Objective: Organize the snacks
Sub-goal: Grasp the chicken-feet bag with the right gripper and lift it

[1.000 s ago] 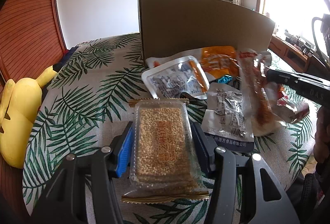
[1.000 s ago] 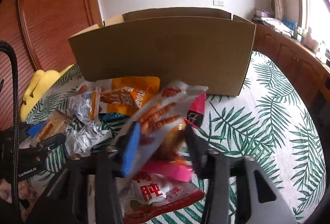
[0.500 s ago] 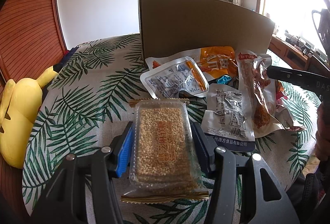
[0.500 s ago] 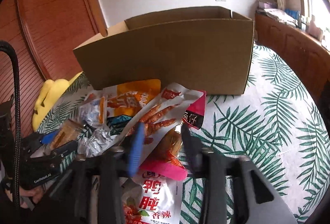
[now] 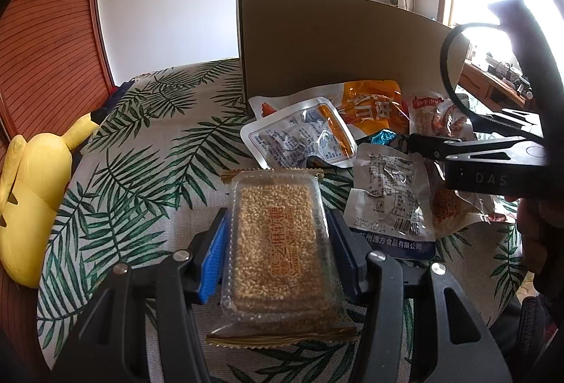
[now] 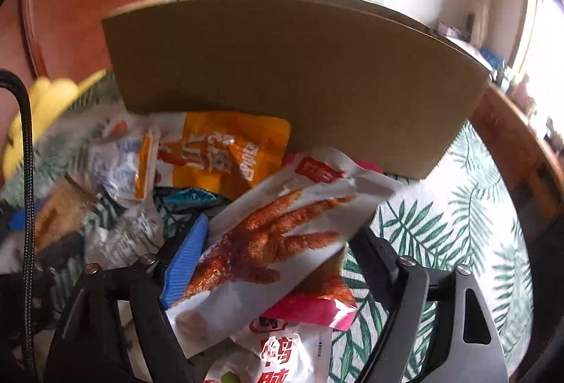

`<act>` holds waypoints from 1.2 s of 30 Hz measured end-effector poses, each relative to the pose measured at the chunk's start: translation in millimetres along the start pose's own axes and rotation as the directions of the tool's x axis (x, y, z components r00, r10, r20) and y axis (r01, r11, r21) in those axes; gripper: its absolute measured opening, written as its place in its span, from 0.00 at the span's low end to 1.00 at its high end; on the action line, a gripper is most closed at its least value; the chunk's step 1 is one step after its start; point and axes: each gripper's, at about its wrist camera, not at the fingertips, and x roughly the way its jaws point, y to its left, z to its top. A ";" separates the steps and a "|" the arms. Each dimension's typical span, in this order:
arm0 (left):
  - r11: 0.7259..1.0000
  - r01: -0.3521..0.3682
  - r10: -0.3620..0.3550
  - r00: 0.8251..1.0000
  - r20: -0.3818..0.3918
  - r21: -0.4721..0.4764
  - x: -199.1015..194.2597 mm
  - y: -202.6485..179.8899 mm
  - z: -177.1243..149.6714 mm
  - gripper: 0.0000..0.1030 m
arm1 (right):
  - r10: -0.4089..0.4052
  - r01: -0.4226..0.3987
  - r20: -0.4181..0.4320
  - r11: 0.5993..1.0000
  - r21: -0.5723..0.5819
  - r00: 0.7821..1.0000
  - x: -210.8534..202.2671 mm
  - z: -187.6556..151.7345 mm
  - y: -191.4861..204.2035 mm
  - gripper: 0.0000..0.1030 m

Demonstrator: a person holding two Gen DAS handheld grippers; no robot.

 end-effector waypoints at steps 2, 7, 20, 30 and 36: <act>1.000 0.000 0.000 1.000 0.000 0.000 0.3 -0.4 0.5 0.52 | -0.002 0.002 -0.004 1.000 -0.012 1.000 1.1 0.9 1.0 0.80; 1.000 0.000 0.000 1.000 0.001 0.000 0.0 0.2 -0.3 0.52 | 0.003 -0.003 0.002 0.999 -0.039 1.000 -0.3 0.4 -3.0 0.69; 1.000 0.000 0.000 1.000 0.002 0.000 0.4 0.3 -0.8 0.52 | 0.058 -0.062 0.094 0.997 0.040 0.994 -33.2 -8.4 -43.8 0.22; 0.999 0.025 -0.024 1.000 0.005 -0.040 -3.3 7.6 -0.6 0.47 | 0.156 -0.170 0.170 0.983 0.072 0.973 -60.8 -5.8 -59.2 0.22; 0.997 0.036 -0.035 0.999 0.021 -0.063 -9.6 16.6 -1.4 0.45 | 0.162 -0.179 0.206 0.982 0.066 0.965 -79.3 -0.7 -67.1 0.22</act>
